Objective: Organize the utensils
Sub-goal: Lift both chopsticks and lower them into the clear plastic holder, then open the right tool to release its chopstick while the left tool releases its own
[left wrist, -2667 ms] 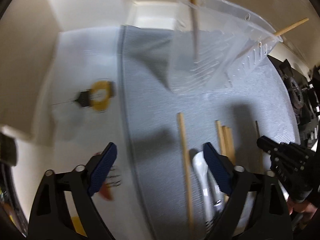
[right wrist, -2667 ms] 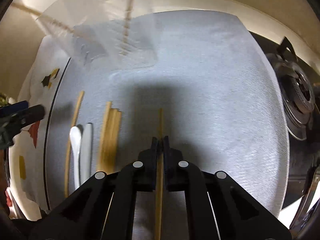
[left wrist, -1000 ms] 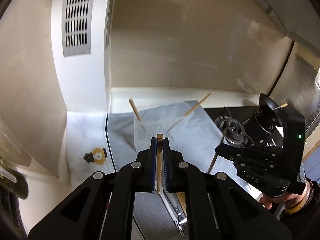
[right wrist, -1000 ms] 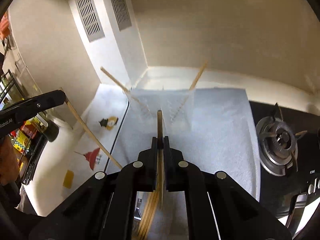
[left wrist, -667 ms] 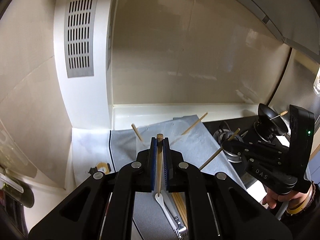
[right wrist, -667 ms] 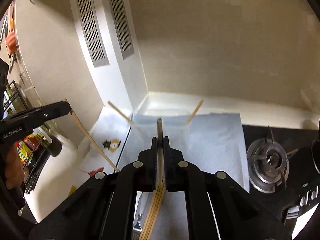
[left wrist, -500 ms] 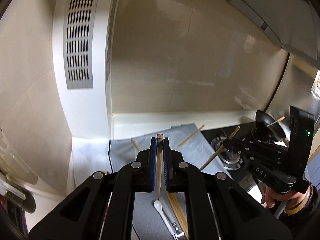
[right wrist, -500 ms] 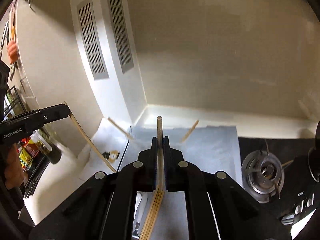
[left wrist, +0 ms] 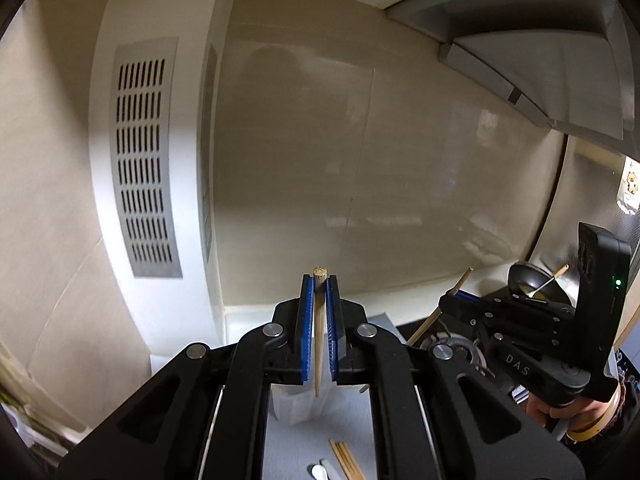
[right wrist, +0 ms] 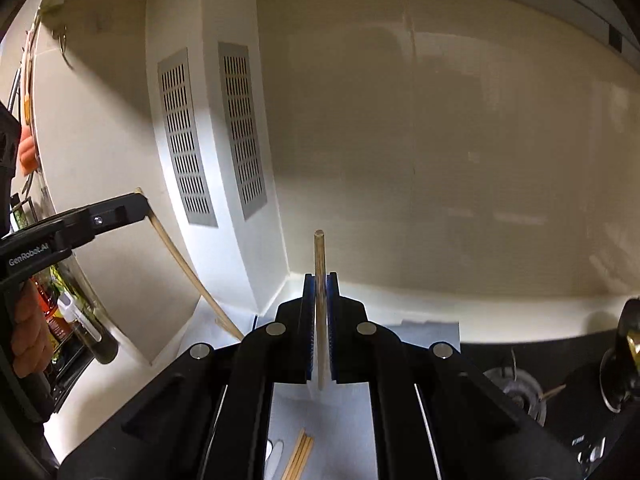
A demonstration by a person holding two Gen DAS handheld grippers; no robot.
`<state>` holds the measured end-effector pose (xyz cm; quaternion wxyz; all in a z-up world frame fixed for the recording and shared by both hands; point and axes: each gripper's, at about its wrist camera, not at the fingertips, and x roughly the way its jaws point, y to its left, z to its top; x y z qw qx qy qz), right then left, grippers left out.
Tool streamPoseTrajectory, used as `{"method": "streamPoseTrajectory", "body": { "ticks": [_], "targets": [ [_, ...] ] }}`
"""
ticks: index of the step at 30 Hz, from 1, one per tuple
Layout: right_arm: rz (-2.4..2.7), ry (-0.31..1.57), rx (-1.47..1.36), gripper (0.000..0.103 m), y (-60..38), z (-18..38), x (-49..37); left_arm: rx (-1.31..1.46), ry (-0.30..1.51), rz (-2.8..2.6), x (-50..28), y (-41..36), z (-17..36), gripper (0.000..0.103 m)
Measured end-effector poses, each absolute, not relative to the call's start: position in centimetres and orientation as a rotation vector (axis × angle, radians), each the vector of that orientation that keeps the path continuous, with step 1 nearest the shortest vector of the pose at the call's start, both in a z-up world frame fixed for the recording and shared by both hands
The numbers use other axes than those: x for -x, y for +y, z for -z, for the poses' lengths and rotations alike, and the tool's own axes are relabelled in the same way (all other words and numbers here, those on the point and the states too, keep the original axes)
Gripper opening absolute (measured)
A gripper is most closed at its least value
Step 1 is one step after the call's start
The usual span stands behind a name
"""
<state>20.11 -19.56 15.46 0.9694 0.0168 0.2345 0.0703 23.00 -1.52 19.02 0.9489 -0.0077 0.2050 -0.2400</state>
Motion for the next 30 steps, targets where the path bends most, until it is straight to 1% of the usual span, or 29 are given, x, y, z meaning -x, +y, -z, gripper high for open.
{"method": "streamPoseTrajectory", "body": {
  "ticks": [5,9,15,22,30],
  "targets": [
    [-0.136,0.421,-0.007,0.006,-19.1,-17.0,-21.3,0.007,0.384,0.469,-24.3,-2.2,-19.4,0.006],
    [-0.114,0.412,-0.005,0.006,-19.1,-16.6,-23.0,-0.008,0.391,0.441,-25.7,-3.0,-18.6,0.006],
    [-0.085,0.476,-0.053,0.006,-19.7,-13.6,-25.9,-0.020,0.471,0.414,-28.3,-3.8,-15.4,0.006],
    [-0.070,0.569,-0.080,0.006,-19.5,-9.9,-27.5,-0.042,0.567,0.367,-30.6,-4.4,-11.2,0.006],
    [-0.071,0.625,-0.081,0.006,-19.0,-8.0,-27.6,-0.073,0.634,0.320,-31.8,-4.5,-8.2,0.006]
  ]
}}
